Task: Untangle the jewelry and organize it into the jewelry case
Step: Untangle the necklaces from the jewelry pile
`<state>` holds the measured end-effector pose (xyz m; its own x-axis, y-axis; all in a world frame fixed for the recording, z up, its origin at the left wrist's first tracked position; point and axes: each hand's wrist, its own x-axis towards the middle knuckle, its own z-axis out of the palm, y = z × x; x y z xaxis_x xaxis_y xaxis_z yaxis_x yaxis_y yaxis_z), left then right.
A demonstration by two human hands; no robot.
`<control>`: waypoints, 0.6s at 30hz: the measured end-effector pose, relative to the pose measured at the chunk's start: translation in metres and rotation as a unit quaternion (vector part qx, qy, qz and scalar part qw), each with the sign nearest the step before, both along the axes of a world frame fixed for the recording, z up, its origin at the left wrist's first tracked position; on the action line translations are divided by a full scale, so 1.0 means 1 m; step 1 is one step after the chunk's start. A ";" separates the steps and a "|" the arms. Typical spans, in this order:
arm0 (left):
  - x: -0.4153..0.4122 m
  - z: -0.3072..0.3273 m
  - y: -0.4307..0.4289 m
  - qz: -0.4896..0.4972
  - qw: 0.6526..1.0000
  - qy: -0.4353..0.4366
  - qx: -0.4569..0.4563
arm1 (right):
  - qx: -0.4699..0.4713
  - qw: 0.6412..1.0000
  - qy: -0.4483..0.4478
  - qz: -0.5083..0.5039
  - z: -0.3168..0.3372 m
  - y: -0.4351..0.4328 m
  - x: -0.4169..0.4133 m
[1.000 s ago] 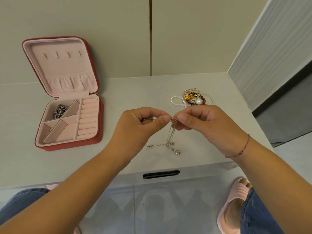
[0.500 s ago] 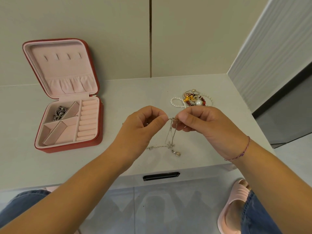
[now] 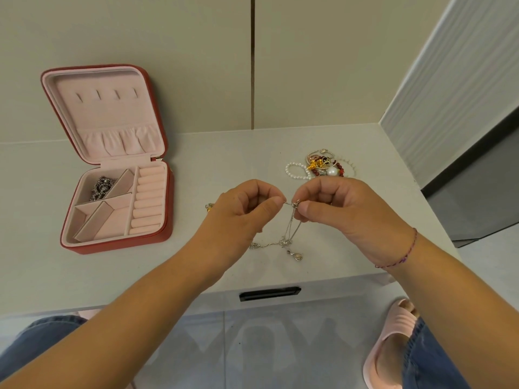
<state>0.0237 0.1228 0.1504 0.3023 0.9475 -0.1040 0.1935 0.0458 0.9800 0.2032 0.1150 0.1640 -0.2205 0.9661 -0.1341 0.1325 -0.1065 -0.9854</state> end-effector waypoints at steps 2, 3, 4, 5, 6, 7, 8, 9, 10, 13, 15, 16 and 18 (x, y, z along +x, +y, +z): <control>-0.001 -0.001 0.000 -0.001 1.000 -0.006 -0.010 | 0.005 1.000 0.002 -0.007 0.000 0.000 0.001; -0.001 0.000 0.000 -0.002 1.000 -0.007 -0.012 | 0.009 1.000 -0.001 -0.008 0.000 0.000 0.001; -0.001 0.000 0.000 -0.005 1.000 -0.008 -0.012 | 0.012 1.000 -0.005 -0.007 0.000 0.000 0.001; -0.001 0.000 0.000 -0.007 1.000 -0.006 -0.012 | 0.015 1.000 -0.010 -0.005 0.000 0.000 0.001; 0.000 -0.001 -0.001 -0.009 1.000 -0.004 -0.011 | 0.017 1.000 -0.014 -0.003 -0.001 0.000 0.001; 0.000 0.000 -0.001 -0.011 1.000 -0.002 -0.011 | 0.018 1.000 -0.017 -0.001 -0.001 0.000 0.001; -0.001 0.000 -0.001 -0.014 1.000 -0.001 -0.012 | 0.019 1.000 -0.018 -0.001 -0.002 0.000 0.001; -0.001 0.000 -0.001 -0.017 1.000 -0.002 -0.013 | 0.021 1.000 -0.019 0.000 -0.002 0.000 0.001; -0.001 0.000 -0.001 -0.019 1.000 -0.003 -0.015 | 0.024 0.999 -0.020 0.000 -0.003 0.000 0.001; -0.003 -0.001 -0.001 -0.021 0.999 -0.014 -0.025 | 0.038 0.999 -0.025 0.002 -0.003 0.001 0.002; -0.002 -0.001 -0.001 -0.025 0.999 -0.017 -0.028 | 0.044 0.999 -0.024 0.003 -0.003 0.001 0.003; -0.002 -0.002 -0.002 -0.026 0.999 -0.017 -0.029 | 0.046 0.999 -0.023 0.003 -0.003 0.001 0.003; -0.002 -0.002 -0.002 -0.028 0.999 -0.020 -0.035 | 0.047 0.999 -0.020 0.004 -0.003 0.001 0.003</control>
<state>0.0220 0.1209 0.1487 0.3601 0.9199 -0.1557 0.1584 0.1041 0.9819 0.2059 0.1165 0.1609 -0.2238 0.9732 -0.0520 0.1727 -0.0130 -0.9849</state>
